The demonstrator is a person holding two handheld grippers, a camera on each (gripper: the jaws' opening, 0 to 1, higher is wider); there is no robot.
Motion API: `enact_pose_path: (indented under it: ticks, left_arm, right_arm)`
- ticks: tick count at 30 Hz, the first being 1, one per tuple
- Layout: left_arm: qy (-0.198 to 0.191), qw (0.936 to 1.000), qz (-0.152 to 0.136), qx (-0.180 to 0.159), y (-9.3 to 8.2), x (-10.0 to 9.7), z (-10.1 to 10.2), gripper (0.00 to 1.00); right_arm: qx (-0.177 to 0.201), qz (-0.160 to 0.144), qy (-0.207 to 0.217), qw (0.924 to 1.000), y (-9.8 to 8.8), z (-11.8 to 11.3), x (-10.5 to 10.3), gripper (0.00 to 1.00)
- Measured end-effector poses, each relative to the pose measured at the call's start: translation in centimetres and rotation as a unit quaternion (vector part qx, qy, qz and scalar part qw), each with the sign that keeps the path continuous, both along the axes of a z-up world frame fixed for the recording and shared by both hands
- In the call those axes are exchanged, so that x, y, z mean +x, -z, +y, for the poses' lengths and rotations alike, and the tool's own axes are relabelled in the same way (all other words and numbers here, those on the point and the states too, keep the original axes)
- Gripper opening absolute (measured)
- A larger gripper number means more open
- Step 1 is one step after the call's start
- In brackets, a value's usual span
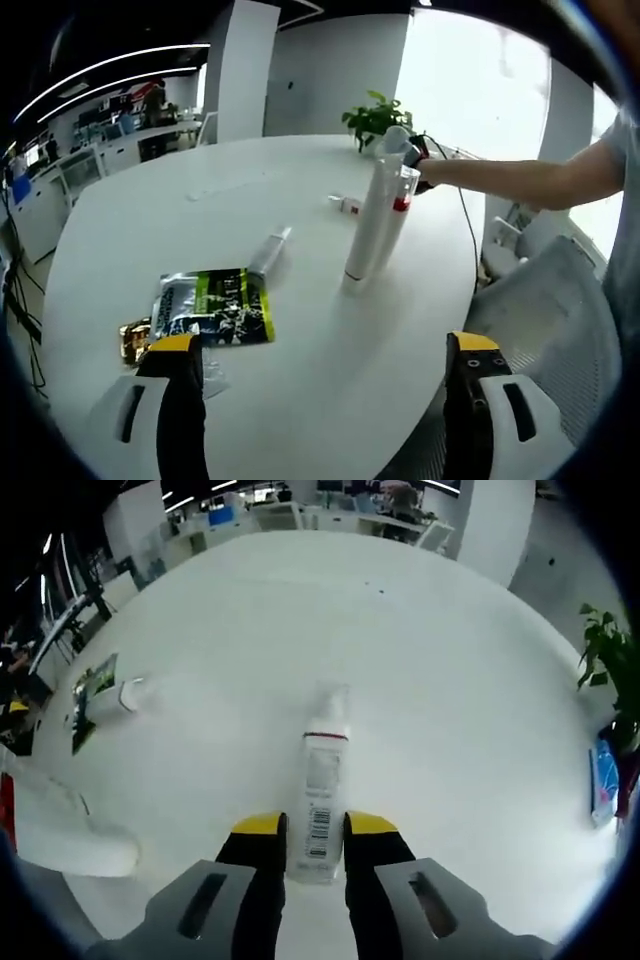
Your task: Arrange the skincare products in the storage area until every visible bottle or jar stands upright without overlapping.
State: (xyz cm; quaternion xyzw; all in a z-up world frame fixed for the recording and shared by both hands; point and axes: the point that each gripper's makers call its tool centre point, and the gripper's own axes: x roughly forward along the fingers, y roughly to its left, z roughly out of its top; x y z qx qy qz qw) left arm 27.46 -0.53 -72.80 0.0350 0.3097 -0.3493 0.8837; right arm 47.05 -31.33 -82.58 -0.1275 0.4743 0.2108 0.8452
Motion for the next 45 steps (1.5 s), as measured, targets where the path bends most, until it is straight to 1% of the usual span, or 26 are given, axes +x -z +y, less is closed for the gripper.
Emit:
enact_pose_path:
  ticks: [1,7,8,12,14,15,17,18,19,20,21,22,24,26,27,28,30,31,32,33,34,35,38,41,45]
  left_arm:
    - [-0.001,1.0000,-0.001,0.000,0.0,0.0,0.0,0.94]
    - [-0.002,1.0000,-0.005,-0.005,-0.4,0.0,-0.1,0.93]
    - [-0.001,1.0000,-0.005,-0.005,-0.4,0.0,-0.1,0.92]
    - [0.005,1.0000,-0.007,-0.005,-0.5,-0.1,-0.3,0.92]
    - [0.006,0.9999,-0.009,-0.006,-0.6,-0.2,-0.4,0.92]
    - [0.007,0.9999,-0.010,-0.006,-0.7,-0.2,-0.5,0.92]
    - [0.007,0.9999,-0.012,-0.008,-0.8,-0.2,-0.5,0.91]
    - [0.007,0.9999,-0.013,-0.009,-0.9,-0.2,-0.6,0.91]
    - [0.007,0.9998,-0.013,-0.010,-0.9,-0.2,-0.6,0.91]
    - [0.008,0.9998,-0.014,-0.012,-1.0,-0.2,-0.7,0.91]
    - [0.009,0.9998,-0.014,-0.013,-1.1,-0.2,-0.7,0.91]
    - [0.010,0.9997,-0.014,-0.014,-1.1,-0.2,-0.8,0.91]
    - [0.013,0.9997,-0.014,-0.017,-1.2,-0.3,-1.0,0.90]
    - [0.017,0.9996,-0.014,-0.019,-1.3,-0.4,-1.2,0.89]
    - [0.018,0.9996,-0.014,-0.019,-1.3,-0.4,-1.2,0.89]
    - [0.019,0.9995,-0.014,-0.019,-1.3,-0.5,-1.3,0.88]
    - [0.018,0.9995,-0.020,-0.018,-1.5,-0.4,-1.3,0.88]
    - [0.017,0.9994,-0.024,-0.018,-1.6,-0.4,-1.3,0.88]
    - [0.017,0.9993,-0.026,-0.019,-1.7,-0.3,-1.4,0.88]
    - [0.016,0.9993,-0.027,-0.022,-1.8,-0.3,-1.4,0.87]
    - [0.016,0.9992,-0.026,-0.025,-1.9,-0.3,-1.4,0.87]
    - [0.017,0.9991,-0.025,-0.028,-1.9,-0.3,-1.5,0.86]
    - [0.023,0.9985,-0.019,-0.045,-2.2,-0.7,-2.1,0.85]
    - [0.022,0.9976,-0.021,-0.062,-2.7,-0.6,-2.5,0.84]
    - [0.031,0.9955,-0.020,-0.087,-3.3,-0.9,-3.3,0.77]
  right_arm:
    - [0.001,0.000,0.001,1.0000,0.1,-0.1,0.2,0.21]
    - [0.006,0.002,0.005,1.0000,0.1,-0.1,-0.6,0.20]
    - [0.012,0.003,0.006,0.9999,0.1,0.0,-0.7,0.20]
    - [0.061,0.013,0.025,0.9977,0.1,0.7,-1.7,0.20]
    - [0.097,0.019,0.043,0.9942,0.0,0.8,-2.2,0.20]
    - [0.124,0.018,0.051,0.9909,-0.3,1.3,-2.7,0.20]
    - [0.160,0.024,0.071,0.9843,-0.4,1.3,-3.3,0.20]
    - [0.166,0.022,0.075,0.9830,-0.5,1.2,-3.3,0.19]
    - [0.191,0.022,0.087,0.9775,-0.8,1.5,-4.1,0.19]
    - [0.210,0.023,0.095,0.9729,-1.1,1.6,-4.4,0.19]
    - [0.236,0.022,0.102,0.9662,-1.4,1.6,-4.3,0.19]
    - [0.252,0.021,0.106,0.9617,-1.7,1.7,-4.6,0.19]
    - [0.290,0.013,0.110,0.9505,-2.7,2.2,-5.6,0.19]
    - [0.326,0.013,0.118,0.9378,-3.5,2.6,-6.9,0.19]
    - [0.337,0.009,0.117,0.9341,-3.7,2.5,-6.9,0.19]
    - [0.357,0.002,0.121,0.9264,-4.4,2.7,-7.5,0.19]
    - [0.383,-0.005,0.126,0.9151,-5.8,2.9,-8.6,0.19]
    - [0.392,-0.011,0.125,0.9113,-6.3,2.8,-8.9,0.19]
    - [0.398,-0.013,0.121,0.9094,-6.9,2.8,-9.5,0.19]
    - [0.399,-0.016,0.117,0.9095,-7.2,2.8,-10.0,0.19]
    - [0.406,-0.021,0.108,0.9074,-8.2,3.5,-11.3,0.19]
    - [0.411,-0.025,0.103,0.9054,-8.8,3.8,-12.0,0.20]
    - [0.427,-0.040,0.096,0.8985,-10.5,4.3,-13.5,0.20]
    - [0.442,-0.050,0.087,0.8915,-11.8,4.9,-15.0,0.20]
    - [0.458,-0.062,0.067,0.8842,-13.9,6.0,-17.1,0.20]
